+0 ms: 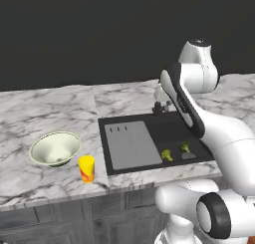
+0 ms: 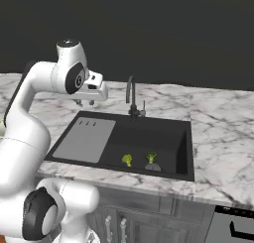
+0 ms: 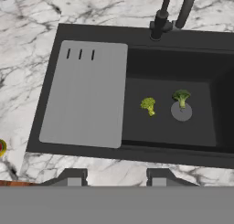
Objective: Remove the broccoli and broccoli from the sink. Then move the bowl and cup from the counter to the sink for washing.
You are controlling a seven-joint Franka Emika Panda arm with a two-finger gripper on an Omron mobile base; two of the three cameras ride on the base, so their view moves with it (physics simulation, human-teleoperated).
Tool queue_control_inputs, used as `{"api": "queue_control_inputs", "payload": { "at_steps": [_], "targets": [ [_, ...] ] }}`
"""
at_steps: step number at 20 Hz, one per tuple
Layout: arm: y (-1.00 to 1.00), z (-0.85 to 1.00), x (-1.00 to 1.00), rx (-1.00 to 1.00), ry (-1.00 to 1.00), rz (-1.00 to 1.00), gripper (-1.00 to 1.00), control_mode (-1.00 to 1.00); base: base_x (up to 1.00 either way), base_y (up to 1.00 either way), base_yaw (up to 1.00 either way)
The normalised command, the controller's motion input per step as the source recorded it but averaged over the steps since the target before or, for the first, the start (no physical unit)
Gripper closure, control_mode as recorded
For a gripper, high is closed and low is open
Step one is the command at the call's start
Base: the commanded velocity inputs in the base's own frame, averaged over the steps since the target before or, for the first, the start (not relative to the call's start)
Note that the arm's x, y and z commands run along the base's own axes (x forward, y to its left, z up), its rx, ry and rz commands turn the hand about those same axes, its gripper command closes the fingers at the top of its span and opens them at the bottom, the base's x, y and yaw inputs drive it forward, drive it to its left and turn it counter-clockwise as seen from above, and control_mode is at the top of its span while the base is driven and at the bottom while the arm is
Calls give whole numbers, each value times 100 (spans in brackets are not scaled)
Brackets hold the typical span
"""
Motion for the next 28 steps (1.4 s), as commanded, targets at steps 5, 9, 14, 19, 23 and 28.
{"api": "queue_control_inputs", "payload": {
  "at_steps": [5, 9, 14, 19, 23, 28],
  "targets": [
    [0, 0, -7, 0, -2, -1, -100, -100, 0, 0, 0],
    [-1, 0, -18, 0, -4, -1, -100, -100, 0, 0, 0],
    [-5, 0, -20, 0, -1, -1, -100, -100, 0, 0, 0],
    [-5, 0, -18, 0, 0, -2, -100, -100, 0, 0, 0],
    [-11, 0, -17, 0, 0, -4, -100, -100, 0, 0, 0],
    [-16, 0, -16, 0, 0, -5, -100, -100, 0, 0, 0]
  ]
}}
